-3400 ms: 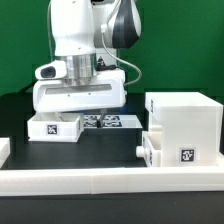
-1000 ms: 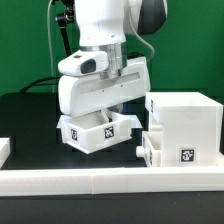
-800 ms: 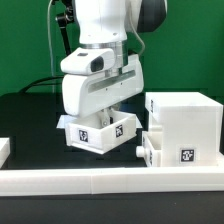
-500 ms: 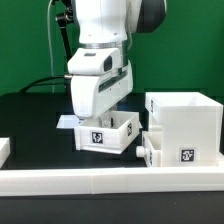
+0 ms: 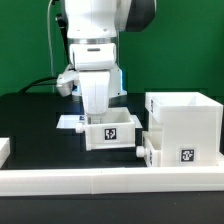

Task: Assemble drawer

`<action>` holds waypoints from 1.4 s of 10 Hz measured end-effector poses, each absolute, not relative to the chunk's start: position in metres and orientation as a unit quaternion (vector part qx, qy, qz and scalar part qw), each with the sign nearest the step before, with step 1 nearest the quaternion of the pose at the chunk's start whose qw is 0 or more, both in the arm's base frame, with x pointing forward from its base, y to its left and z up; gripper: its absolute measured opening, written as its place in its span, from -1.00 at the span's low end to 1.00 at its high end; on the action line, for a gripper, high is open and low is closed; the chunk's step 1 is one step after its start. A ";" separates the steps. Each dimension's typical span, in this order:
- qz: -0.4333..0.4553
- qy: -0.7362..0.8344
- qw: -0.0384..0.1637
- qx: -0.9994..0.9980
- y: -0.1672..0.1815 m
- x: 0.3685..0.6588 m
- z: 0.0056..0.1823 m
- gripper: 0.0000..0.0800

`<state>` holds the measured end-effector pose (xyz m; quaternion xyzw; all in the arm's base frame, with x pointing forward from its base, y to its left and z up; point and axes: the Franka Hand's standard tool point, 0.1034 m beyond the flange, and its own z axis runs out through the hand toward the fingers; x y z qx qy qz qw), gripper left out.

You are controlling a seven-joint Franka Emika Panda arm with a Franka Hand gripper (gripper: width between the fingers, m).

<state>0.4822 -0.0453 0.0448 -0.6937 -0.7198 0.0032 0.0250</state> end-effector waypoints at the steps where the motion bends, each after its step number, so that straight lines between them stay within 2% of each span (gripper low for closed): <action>1: 0.003 -0.719 0.026 -0.695 -0.045 0.482 0.044 -0.89; 3: -0.008 -0.723 0.013 -0.690 -0.045 0.490 0.047 -0.89; 5: -0.008 -0.724 0.012 -0.690 -0.047 0.501 0.052 -0.89; 6: -0.017 -0.726 0.000 -0.687 -0.046 0.507 0.055 -0.89; 9: -0.014 -0.723 0.004 -0.691 -0.046 0.505 0.052 -0.89; 14: -0.015 -0.703 0.002 -0.711 -0.032 0.525 0.056 -0.89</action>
Offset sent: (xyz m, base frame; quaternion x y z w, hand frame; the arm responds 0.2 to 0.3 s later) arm 0.0236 -0.0001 0.0071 -0.0020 -0.0098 -0.0212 0.9997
